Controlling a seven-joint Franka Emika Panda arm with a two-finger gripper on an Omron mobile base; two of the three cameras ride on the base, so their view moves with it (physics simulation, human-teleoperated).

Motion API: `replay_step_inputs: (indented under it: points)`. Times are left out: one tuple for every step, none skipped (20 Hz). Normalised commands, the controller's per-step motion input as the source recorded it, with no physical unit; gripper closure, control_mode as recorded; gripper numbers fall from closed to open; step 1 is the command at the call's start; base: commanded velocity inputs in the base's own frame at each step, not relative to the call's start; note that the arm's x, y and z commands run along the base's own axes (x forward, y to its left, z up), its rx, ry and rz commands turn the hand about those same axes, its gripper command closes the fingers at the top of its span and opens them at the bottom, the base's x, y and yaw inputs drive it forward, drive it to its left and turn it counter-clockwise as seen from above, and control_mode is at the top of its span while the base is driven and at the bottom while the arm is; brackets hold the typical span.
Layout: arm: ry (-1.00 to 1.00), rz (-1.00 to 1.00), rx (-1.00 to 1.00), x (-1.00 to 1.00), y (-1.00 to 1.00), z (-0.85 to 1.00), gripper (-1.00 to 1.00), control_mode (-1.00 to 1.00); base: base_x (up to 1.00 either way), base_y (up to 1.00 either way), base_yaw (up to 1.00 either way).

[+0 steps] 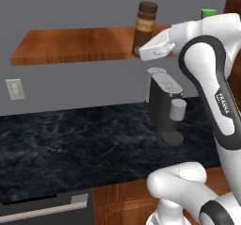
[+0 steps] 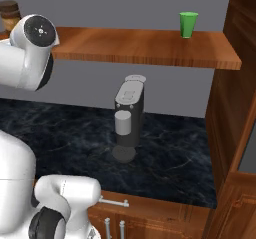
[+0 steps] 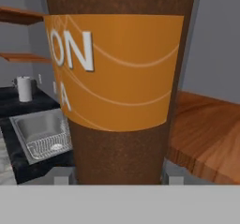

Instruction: Take the cinnamon bottle from the cabinet and place it on the dining table, next to the plate with the cupcake. Then take the chocolate from the dining counter and place it on the cupcake plate.

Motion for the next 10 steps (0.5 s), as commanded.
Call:
replay_step_inputs:
  points:
    - [-0.04, 0.06, 0.05, -0.94, -0.25, 0.03, 1.00, -1.00, 0.00, 0.00, 0.00]
    - [0.00, 0.04, 0.07, -0.92, -0.27, 0.02, 1.00, -1.00, 0.00, 0.00, 0.00]
    - [0.00, 0.04, 0.07, -0.86, -0.28, 0.00, 1.00, -1.00, 0.00, 0.00, 0.00]
    - [0.04, 0.03, 0.08, -0.76, -0.32, 0.00, 1.00, -1.00, 0.00, 0.00, 0.00]
    - [0.05, 0.03, 0.08, -0.75, -0.34, -0.01, 1.00, -1.00, 0.00, 0.00, 0.00]
    - [0.04, 0.04, 0.04, -0.76, -0.36, -0.06, 1.00, -1.00, 0.00, 0.00, 0.00]
    - [0.05, 0.03, 0.03, -0.73, -0.37, -0.11, 1.00, -1.00, 0.00, 0.00, 0.00]
    - [0.12, 0.02, 0.00, -0.65, -0.38, -0.21, 1.00, -1.00, 0.00, 0.00, 0.00]
    - [0.16, 0.02, 0.00, -0.55, -0.36, -0.33, 1.00, -1.00, 0.00, 0.00, 0.00]
    - [0.16, 0.02, 0.00, -0.52, -0.35, -0.37, 1.00, -1.00, 0.00, 0.00, 0.00]
